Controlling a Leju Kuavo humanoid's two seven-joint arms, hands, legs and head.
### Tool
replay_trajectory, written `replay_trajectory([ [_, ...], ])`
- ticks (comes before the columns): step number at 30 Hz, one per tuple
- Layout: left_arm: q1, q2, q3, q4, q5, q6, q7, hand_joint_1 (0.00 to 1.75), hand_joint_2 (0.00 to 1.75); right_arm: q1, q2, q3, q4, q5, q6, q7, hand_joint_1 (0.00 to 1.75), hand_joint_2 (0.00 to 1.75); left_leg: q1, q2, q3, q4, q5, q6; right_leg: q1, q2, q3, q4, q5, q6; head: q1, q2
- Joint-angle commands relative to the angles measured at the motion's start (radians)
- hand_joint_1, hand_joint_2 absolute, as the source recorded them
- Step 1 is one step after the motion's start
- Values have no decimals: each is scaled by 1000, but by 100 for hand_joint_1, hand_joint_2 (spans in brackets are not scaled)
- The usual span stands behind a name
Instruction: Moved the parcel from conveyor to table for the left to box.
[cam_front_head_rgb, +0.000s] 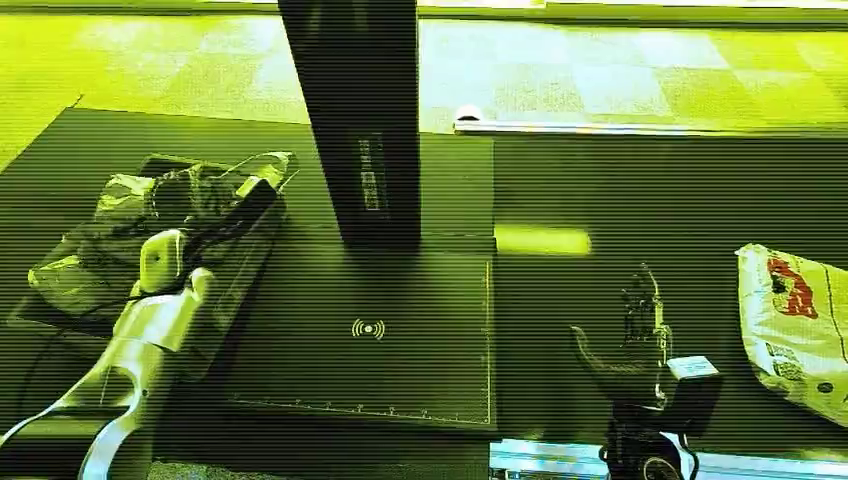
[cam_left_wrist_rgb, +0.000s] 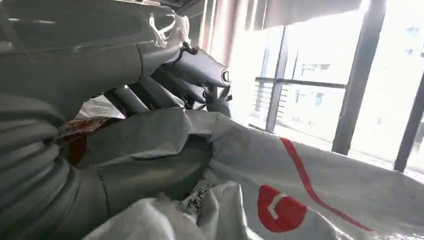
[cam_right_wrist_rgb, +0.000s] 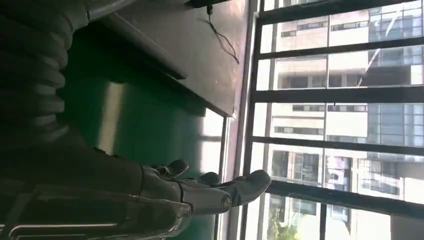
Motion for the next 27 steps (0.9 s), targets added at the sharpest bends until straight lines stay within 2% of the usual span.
replay_trajectory([
  [1,-67,75,51,180,117,187,-130,124,175,-8,-5,16,33,-3,-7,10,0,175,1,2,0,0,0,0,1,1,-1,0,0,0,0,0],
  [2,13,57,114,-21,95,187,-190,0,175,-7,-6,18,26,-4,-9,13,0,175,0,2,-1,-1,1,0,0,1,-1,-1,1,0,0,0],
  [3,56,19,183,-102,116,187,-275,0,175,-6,-6,20,24,-3,-10,15,0,175,0,1,-1,0,1,0,0,1,-2,0,1,0,0,0],
  [4,56,19,183,-102,116,187,-275,0,175,-6,-6,20,24,-3,-10,15,0,175,0,1,-1,-1,0,0,0,1,-1,-1,1,0,0,0],
  [6,84,-43,254,-151,153,187,-375,0,175,3,-8,17,13,-4,-10,16,0,175,0,1,-1,-1,1,0,0,0,-1,-1,1,0,0,0],
  [10,104,-90,274,-188,196,187,-452,0,175,-1,-11,9,16,-5,-8,24,0,175,0,-2,-1,-1,1,1,0,-2,0,-1,0,1,0,0],
  [12,156,-132,323,-273,246,187,-550,0,175,-7,-16,8,32,-3,-4,26,0,175,0,0,-1,-1,1,1,0,-1,-1,-2,1,0,0,0],
  [14,182,-156,350,-315,229,187,-576,0,175,-10,-19,9,40,-3,-4,26,0,175,0,0,-1,-1,0,0,0,0,-1,-1,1,0,0,0],
  [19,203,-225,405,-397,341,187,-739,0,175,1,-19,9,34,-3,-5,23,0,175,0,-1,-1,-1,1,1,0,-1,-1,-2,1,0,0,0],
  [23,255,-262,306,-478,553,187,-835,0,175,6,-16,1,25,-3,-9,20,0,175,0,-2,-1,0,1,1,0,-2,-1,-1,0,0,0,0],
  [24,338,-257,163,-584,705,187,-831,0,175,13,-10,-12,13,-2,-13,19,0,175,0,-1,-1,-1,1,1,0,-2,-1,-2,1,0,0,0],
  [27,418,-304,117,-710,658,187,-837,0,175,26,-5,-22,-3,-2,-14,19,0,175,-1,-1,-1,0,0,1,0,-2,-1,-1,0,0,0,0],
])
